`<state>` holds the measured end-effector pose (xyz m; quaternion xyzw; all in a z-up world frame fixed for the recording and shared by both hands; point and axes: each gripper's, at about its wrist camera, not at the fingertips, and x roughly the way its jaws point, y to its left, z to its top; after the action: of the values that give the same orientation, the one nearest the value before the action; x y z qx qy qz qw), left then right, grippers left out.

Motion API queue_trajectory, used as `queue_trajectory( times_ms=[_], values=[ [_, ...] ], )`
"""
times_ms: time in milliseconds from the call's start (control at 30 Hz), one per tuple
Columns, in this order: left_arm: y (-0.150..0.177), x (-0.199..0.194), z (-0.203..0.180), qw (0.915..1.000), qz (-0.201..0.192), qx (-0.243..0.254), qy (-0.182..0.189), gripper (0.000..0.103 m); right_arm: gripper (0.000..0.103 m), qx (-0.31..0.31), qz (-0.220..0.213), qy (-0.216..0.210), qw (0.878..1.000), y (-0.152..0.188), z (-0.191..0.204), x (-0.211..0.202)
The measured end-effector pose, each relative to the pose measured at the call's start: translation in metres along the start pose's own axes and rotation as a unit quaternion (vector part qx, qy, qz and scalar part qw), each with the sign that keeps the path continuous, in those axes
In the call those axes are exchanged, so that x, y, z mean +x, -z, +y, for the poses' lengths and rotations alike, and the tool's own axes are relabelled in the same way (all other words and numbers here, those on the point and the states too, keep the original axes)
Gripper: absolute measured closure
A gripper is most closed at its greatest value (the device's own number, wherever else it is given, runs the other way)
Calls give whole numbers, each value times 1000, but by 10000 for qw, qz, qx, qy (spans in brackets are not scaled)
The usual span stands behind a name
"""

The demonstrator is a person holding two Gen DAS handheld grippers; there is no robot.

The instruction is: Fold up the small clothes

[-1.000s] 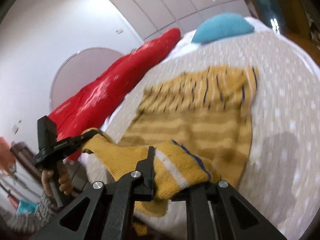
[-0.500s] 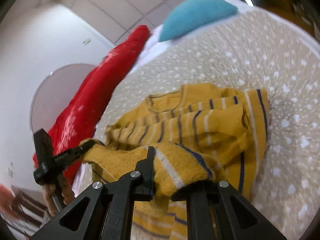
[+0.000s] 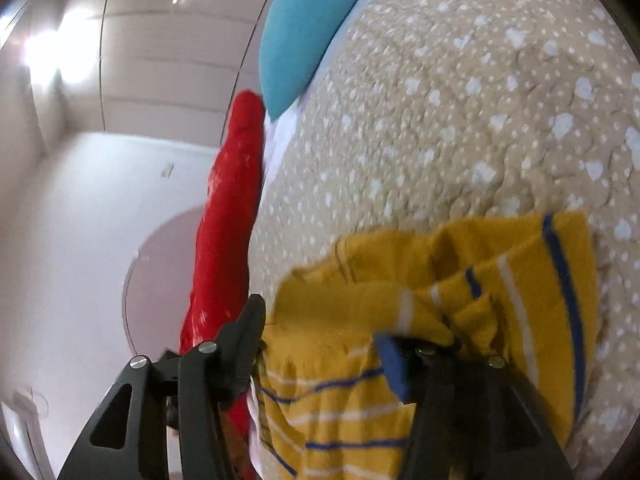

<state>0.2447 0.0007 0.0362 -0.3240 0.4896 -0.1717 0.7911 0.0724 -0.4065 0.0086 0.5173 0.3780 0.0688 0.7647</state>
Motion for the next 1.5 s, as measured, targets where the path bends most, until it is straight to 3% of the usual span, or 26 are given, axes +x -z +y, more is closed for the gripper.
queue_trajectory(
  times_ms=[133,200,367,500,600,733,767,800,833,900,1000,1033,1100,1133,1233,1300,1367,1433,1500],
  values=[
    [-16,-23,10,9983,-516,-245,-144,42,37,-51,-334,320,9989,-15,7,-12],
    [-21,-36,15,9969,-656,-271,-328,42,36,-192,-459,638,9967,-20,12,-20],
    [-4,-57,14,9951,-480,309,-802,41,36,-975,-392,1334,9855,-6,30,-42],
    [23,-78,20,9922,-338,767,-924,35,36,-1610,-210,1649,9728,27,35,-78],
    [50,-88,27,9883,-130,1153,-994,35,36,-1935,-33,1802,9644,58,30,-104],
    [85,-93,36,9773,30,1573,-1416,35,36,-2012,248,1831,9620,101,10,-114],
    [92,-94,38,9753,86,1636,-1479,35,38,-1988,351,1805,9626,110,4,-113],
    [102,-98,39,9742,157,1682,-1498,35,56,-1990,505,1775,9625,120,-3,-110],
    [110,-103,40,9740,179,1703,-1485,35,91,-2016,630,1777,9611,126,-8,-106],
    [123,-116,39,9739,171,1745,-1444,35,95,-2011,702,1839,9596,130,-18,-102],
    [147,-140,32,9686,60,1954,-1537,35,95,-1854,172,2159,9585,116,-26,-119],
    [156,-150,29,9661,-9,2044,-1579,35,95,-1835,-68,2408,9530,112,-28,-128],
    [170,-166,26,9643,-93,2103,-1604,34,91,-1946,-572,3238,9241,103,-24,-137],
    [174,-169,26,9646,-108,2102,-1591,31,91,-1968,-723,3359,9183,102,-20,-143],
    [194,-185,28,9664,-198,2072,-1507,26,91,-2015,-957,2833,9327,108,-2,-160],
    [210,-191,27,9666,-247,2046,-1521,26,91,-2309,-1028,2617,9315,116,17,-161],
    [218,-187,25,9677,-293,2014,-1485,26,91,-2566,-845,2280,9354,122,36,-146],
    [229,-184,24,9710,-331,1952,-1339,26,82,-2673,-547,2012,9408,126,48,-118],
    [241,-180,22,9732,-329,1905,-1243,26,77,-2724,-353,2067,9391,123,52,-87]
  ],
)
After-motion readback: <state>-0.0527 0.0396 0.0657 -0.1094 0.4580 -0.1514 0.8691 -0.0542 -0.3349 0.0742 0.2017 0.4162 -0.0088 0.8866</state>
